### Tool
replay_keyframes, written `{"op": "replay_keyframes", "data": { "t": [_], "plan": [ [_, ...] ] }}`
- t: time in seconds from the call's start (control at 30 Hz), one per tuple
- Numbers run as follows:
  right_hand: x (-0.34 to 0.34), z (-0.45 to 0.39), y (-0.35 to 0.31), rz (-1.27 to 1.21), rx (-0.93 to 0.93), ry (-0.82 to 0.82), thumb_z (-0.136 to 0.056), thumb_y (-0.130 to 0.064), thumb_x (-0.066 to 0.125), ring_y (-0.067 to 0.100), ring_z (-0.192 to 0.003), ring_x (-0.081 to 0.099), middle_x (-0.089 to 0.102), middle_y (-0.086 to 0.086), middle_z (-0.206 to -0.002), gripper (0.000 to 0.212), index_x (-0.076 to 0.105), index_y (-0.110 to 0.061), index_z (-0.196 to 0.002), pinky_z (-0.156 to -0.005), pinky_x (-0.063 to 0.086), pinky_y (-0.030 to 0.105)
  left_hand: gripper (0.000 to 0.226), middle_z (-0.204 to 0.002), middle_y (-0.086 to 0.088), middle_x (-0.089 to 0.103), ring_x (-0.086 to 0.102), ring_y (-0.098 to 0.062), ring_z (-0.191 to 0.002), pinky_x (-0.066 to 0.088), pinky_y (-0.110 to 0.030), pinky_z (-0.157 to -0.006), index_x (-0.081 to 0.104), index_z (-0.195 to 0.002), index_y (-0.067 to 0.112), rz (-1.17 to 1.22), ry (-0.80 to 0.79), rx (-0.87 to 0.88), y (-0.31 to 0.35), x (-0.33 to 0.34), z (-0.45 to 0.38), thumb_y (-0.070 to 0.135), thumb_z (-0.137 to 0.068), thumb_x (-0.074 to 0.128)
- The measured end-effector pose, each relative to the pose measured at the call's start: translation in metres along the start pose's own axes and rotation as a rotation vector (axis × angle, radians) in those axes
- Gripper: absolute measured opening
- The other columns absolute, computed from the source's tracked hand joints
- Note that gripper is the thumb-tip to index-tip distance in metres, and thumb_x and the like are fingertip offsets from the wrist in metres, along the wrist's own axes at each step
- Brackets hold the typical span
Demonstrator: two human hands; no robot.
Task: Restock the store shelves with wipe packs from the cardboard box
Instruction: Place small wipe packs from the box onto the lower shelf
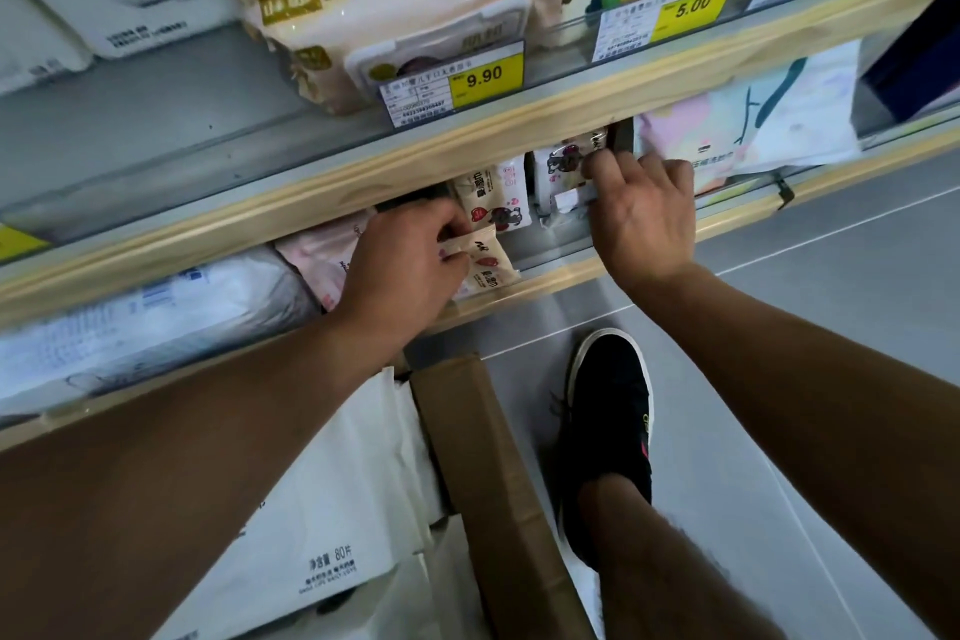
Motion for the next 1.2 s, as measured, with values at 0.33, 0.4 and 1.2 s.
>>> {"op": "replay_keyframes", "data": {
  "t": [0.33, 0.4, 1.2],
  "plan": [
    [0.045, 0.028, -0.013, -0.182, 0.059, -0.483, -0.084, -0.029, 0.059, 0.033, -0.143, 0.019, 0.009, 0.002, -0.161, 0.082, 0.013, -0.025, -0.152, -0.116, 0.020, 0.045, 0.019, -0.092, 0.000, 0.070, 0.063, -0.020, -0.084, 0.050, -0.032, -0.074, 0.066, -0.092, 0.017, -0.041, 0.082, 0.021, 0.006, -0.011, 0.002, 0.012, -0.074, 0.070],
    [0.046, 0.031, -0.015, -0.169, 0.063, -0.514, -0.084, -0.024, 0.059, 0.032, -0.145, 0.012, 0.002, 0.001, -0.162, 0.084, 0.009, -0.026, -0.152, -0.117, 0.014, 0.044, 0.018, -0.091, -0.002, 0.068, 0.061, -0.022, -0.083, 0.049, -0.032, -0.072, 0.065, -0.091, 0.016, -0.063, 0.103, 0.046, 0.012, -0.011, 0.004, 0.011, -0.074, 0.070],
    [0.039, 0.072, -0.023, -0.268, 0.137, -0.557, -0.082, -0.020, 0.065, 0.029, -0.147, 0.002, -0.001, 0.005, -0.161, 0.096, 0.001, -0.022, -0.153, -0.118, 0.015, 0.041, 0.032, -0.115, -0.012, 0.062, 0.053, -0.040, -0.106, 0.043, -0.050, -0.086, 0.065, -0.113, 0.026, -0.347, 0.237, -0.113, 0.014, 0.048, -0.043, 0.020, -0.082, 0.066]
  ]
}}
Point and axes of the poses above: each hand's wrist, its own z-axis away from the middle knuckle, its own x-axis out of the palm, y = z × x, the point moved 10 cm from there along -z, towards the middle knuckle
